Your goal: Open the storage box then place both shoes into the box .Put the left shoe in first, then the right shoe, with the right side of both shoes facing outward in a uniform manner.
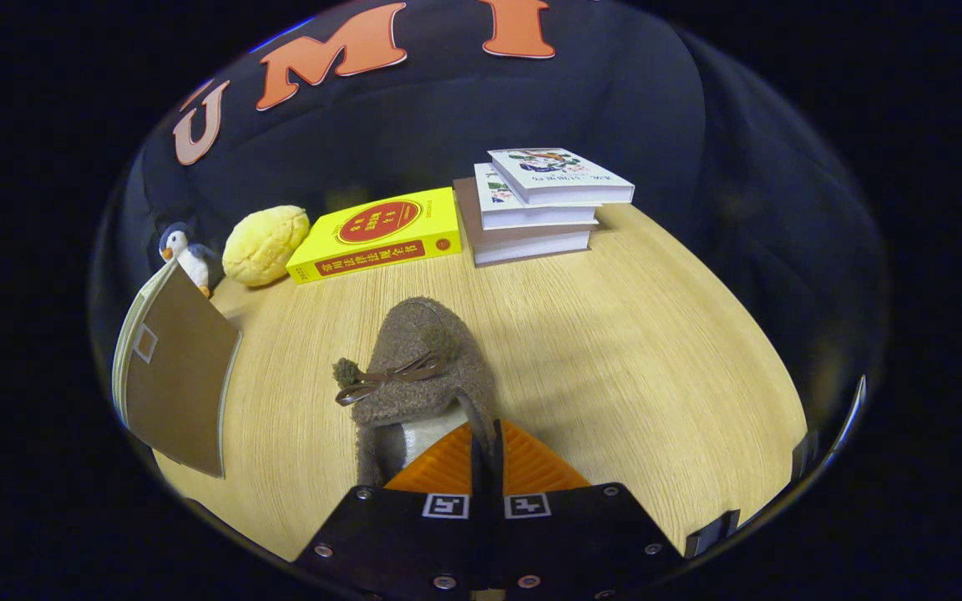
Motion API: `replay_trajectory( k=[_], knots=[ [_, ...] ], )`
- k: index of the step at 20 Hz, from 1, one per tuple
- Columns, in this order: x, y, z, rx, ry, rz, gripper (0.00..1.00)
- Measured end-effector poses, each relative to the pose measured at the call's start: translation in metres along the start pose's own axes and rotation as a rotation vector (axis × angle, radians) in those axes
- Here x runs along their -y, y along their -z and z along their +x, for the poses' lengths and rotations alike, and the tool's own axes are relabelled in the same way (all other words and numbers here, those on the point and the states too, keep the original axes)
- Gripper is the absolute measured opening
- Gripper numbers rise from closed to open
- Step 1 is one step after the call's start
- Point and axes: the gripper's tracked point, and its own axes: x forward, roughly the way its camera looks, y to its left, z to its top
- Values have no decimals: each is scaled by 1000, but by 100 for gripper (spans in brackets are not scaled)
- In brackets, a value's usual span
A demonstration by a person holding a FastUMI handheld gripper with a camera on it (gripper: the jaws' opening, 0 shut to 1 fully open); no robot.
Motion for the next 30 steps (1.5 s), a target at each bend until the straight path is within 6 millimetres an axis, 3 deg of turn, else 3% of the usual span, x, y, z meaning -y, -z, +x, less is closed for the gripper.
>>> replay_trajectory(
  k=[8,18,23,30],
  knots=[
    [-60,-48,-58,79,-16,71,1],
    [-201,-81,-124,153,-104,68,1],
    [-271,-84,-144,167,-167,84,1],
    [-333,-63,-138,123,-209,93,1]
  ],
)
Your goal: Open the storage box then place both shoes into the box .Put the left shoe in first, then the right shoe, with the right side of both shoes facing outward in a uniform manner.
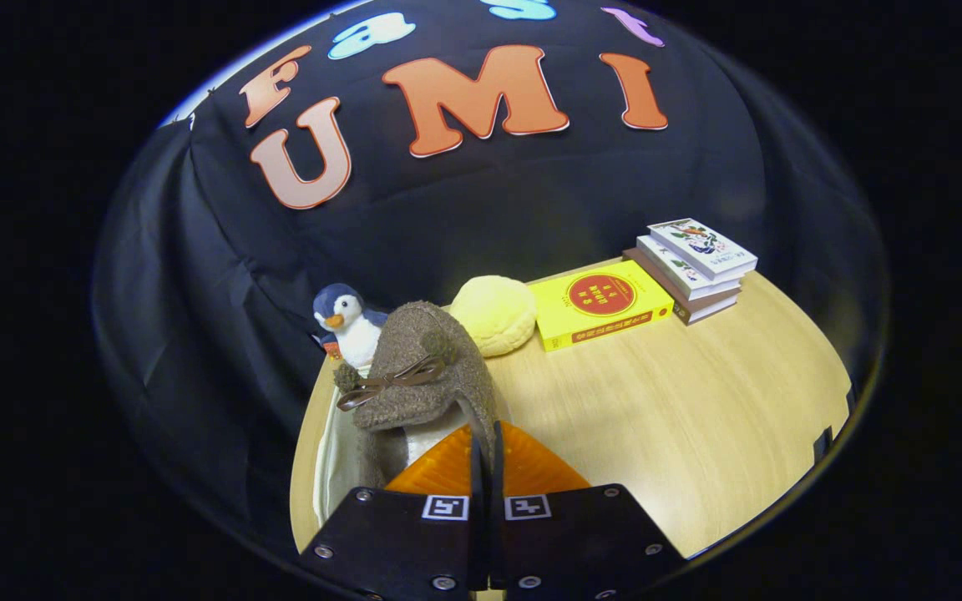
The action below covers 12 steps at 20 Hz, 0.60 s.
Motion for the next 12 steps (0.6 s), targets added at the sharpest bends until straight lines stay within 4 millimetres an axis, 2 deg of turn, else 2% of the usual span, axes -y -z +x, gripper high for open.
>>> replay_trajectory(
  k=[3,9,11,12],
  knots=[
    [-9,12,13,-17,14,-16,2],
    [-6,42,34,-74,66,-72,3],
    [-11,45,34,-75,42,-82,8],
    [-15,41,32,-63,23,-77,16]
  ],
)
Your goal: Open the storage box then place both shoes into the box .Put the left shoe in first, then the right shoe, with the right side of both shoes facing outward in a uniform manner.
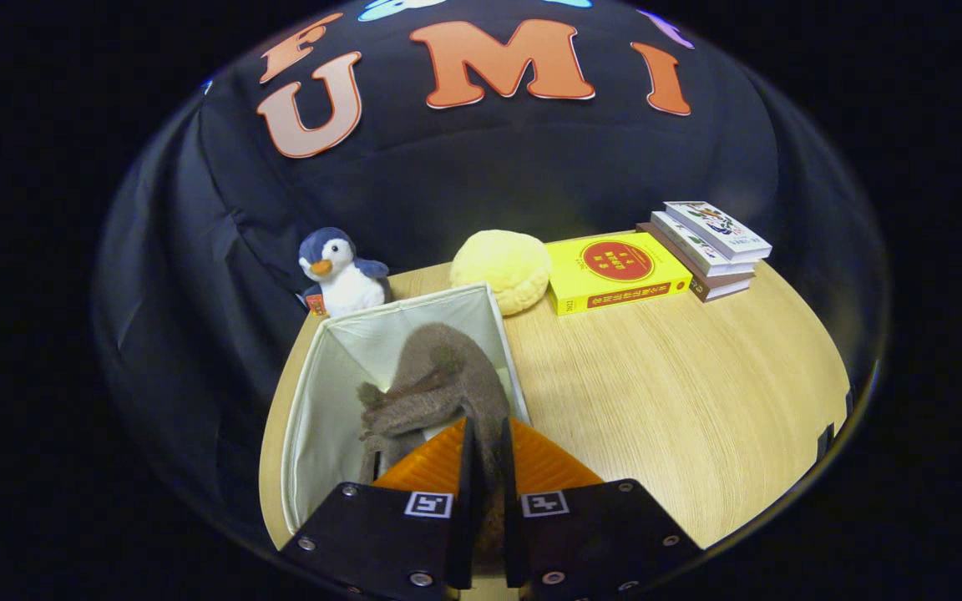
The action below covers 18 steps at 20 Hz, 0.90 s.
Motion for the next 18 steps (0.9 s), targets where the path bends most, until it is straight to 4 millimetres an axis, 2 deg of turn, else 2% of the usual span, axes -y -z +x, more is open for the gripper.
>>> replay_trajectory(
  k=[1,3,5,6,7,8,9,10,18],
  knots=[
    [0,-5,-2,16,-5,3,17],
    [7,-14,-9,36,-12,-4,26],
    [14,-26,-22,65,-14,-9,51],
    [22,-35,-28,84,-4,-19,72],
    [30,-44,-35,106,8,-31,79],
    [37,-53,-42,134,23,-45,91],
    [46,-64,-50,163,40,-62,96],
    [55,-73,-57,187,57,-78,98],
    [101,-137,-124,373,59,-96,98]
  ],
)
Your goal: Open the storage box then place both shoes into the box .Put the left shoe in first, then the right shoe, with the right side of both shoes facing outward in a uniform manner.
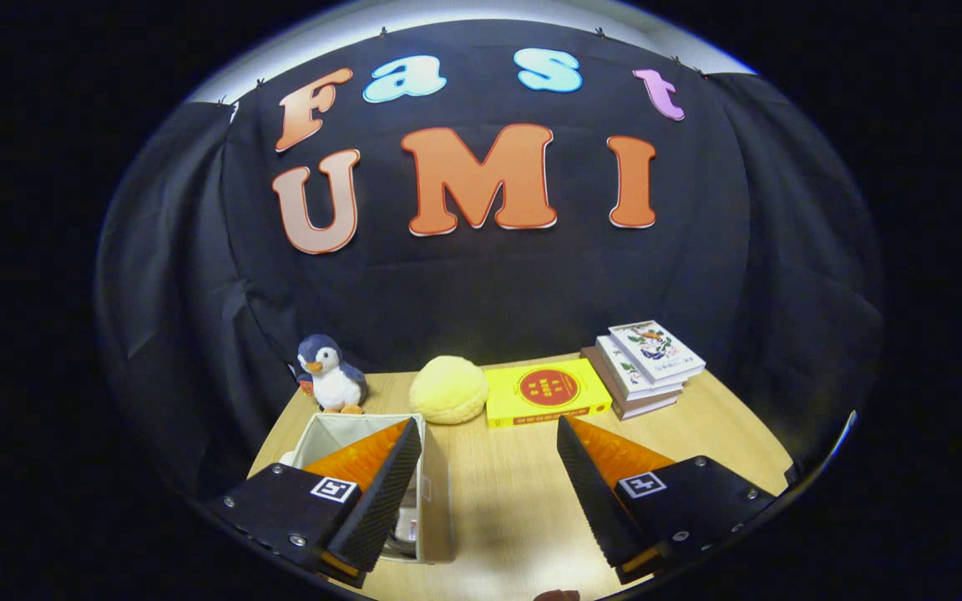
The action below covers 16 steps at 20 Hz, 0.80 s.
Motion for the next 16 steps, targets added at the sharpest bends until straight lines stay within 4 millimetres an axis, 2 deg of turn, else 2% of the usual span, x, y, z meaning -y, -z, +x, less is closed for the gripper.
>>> replay_trajectory(
  k=[3,8,11,16],
  knots=[
    [21,-24,-15,68,-12,21,98],
    [71,-58,-34,188,3,18,98],
    [106,-67,-40,225,9,28,98],
    [168,-71,-44,235,26,20,98]
  ],
)
